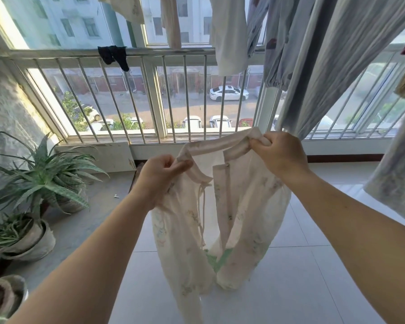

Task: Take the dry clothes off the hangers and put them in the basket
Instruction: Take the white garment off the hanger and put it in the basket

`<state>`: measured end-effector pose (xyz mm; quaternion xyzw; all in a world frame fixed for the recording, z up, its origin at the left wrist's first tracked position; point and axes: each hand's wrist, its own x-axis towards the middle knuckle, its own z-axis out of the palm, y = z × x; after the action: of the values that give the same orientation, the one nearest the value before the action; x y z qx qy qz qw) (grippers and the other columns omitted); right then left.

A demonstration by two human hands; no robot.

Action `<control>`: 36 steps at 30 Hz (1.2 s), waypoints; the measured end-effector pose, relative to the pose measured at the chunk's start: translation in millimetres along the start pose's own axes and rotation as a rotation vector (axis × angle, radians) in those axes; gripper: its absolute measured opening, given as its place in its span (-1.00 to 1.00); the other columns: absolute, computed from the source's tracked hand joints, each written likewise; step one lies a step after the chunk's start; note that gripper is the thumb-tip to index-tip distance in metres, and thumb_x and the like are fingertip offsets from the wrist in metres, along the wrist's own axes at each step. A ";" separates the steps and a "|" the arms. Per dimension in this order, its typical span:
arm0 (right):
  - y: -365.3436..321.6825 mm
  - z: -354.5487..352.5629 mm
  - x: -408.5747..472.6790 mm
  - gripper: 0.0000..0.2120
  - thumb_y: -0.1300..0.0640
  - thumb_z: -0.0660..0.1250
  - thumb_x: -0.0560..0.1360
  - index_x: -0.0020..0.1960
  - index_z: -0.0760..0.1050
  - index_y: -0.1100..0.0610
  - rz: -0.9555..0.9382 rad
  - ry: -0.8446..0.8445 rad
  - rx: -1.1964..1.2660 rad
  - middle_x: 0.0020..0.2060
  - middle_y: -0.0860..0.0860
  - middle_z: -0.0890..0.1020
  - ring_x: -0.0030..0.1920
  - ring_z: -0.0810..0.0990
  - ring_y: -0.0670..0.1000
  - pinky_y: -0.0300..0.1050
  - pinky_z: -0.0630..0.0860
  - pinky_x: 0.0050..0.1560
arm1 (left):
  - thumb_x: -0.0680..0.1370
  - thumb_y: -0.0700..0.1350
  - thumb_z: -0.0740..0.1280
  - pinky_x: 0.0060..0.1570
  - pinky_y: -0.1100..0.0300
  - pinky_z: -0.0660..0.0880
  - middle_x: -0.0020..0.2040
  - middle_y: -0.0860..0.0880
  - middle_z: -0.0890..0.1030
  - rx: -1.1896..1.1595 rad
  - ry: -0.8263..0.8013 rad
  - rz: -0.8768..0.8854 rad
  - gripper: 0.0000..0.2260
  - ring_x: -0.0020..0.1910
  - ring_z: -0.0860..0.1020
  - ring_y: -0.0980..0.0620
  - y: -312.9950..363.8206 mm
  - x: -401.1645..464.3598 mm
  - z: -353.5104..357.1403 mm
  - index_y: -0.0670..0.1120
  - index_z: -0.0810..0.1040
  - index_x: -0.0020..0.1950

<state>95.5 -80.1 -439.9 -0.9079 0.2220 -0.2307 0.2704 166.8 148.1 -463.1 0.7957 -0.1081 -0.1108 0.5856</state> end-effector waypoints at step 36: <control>-39.2 20.3 -13.8 -0.86 0.36 0.28 0.47 -0.04 0.58 0.24 -0.139 -0.558 0.406 -0.26 0.05 0.56 -0.19 0.53 -0.02 -0.12 0.49 -0.10 | 0.38 -0.21 0.43 0.15 0.20 0.32 0.17 -0.08 0.33 0.594 0.146 0.518 -0.53 0.15 0.36 -0.02 35.9 -4.7 28.2 -0.04 0.40 0.25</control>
<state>106.3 -35.4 -435.9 -0.8768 0.0269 -0.0309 0.4791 152.2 113.4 -436.7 0.8826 -0.2903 0.1334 0.3449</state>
